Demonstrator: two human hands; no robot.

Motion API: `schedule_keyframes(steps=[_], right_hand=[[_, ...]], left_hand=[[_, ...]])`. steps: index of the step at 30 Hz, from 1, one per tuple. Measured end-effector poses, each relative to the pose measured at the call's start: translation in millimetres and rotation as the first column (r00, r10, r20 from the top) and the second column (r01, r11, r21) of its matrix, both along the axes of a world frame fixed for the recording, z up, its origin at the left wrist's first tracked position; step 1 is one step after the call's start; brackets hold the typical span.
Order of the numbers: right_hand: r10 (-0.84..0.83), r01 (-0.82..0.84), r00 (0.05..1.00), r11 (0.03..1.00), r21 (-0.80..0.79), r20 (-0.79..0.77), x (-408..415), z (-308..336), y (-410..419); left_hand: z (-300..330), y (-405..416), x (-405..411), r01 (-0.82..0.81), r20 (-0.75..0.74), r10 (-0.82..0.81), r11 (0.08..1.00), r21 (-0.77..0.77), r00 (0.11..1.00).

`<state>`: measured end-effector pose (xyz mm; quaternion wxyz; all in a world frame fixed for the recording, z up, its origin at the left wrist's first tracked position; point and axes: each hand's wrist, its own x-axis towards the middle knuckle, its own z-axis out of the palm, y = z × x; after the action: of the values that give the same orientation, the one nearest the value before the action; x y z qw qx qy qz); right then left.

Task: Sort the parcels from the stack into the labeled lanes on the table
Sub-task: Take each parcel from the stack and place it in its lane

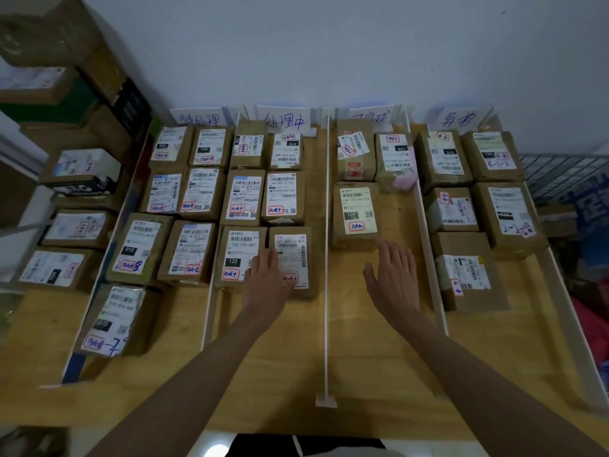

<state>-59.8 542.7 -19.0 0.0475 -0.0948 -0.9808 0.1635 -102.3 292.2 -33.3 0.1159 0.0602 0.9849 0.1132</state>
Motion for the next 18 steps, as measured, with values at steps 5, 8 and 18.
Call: schedule_keyframes(steps=[5,8,18], right_hand=[[0.006,-0.006,0.999,1.0,-0.011,0.034,3,-2,-10],[0.012,-0.012,0.999,1.0,-0.013,0.043,6,-3,-15],[0.052,-0.052,0.996,0.999,0.014,-0.073,-2,30,-31]], left_hand=[[-6,-11,14,0.062,0.018,-0.06,0.994,-0.09,0.998],[-6,-9,7,0.08,0.044,-0.075,0.989,-0.128,0.996],[36,-15,-12,0.125,0.044,-0.119,0.968,-0.215,0.992]])
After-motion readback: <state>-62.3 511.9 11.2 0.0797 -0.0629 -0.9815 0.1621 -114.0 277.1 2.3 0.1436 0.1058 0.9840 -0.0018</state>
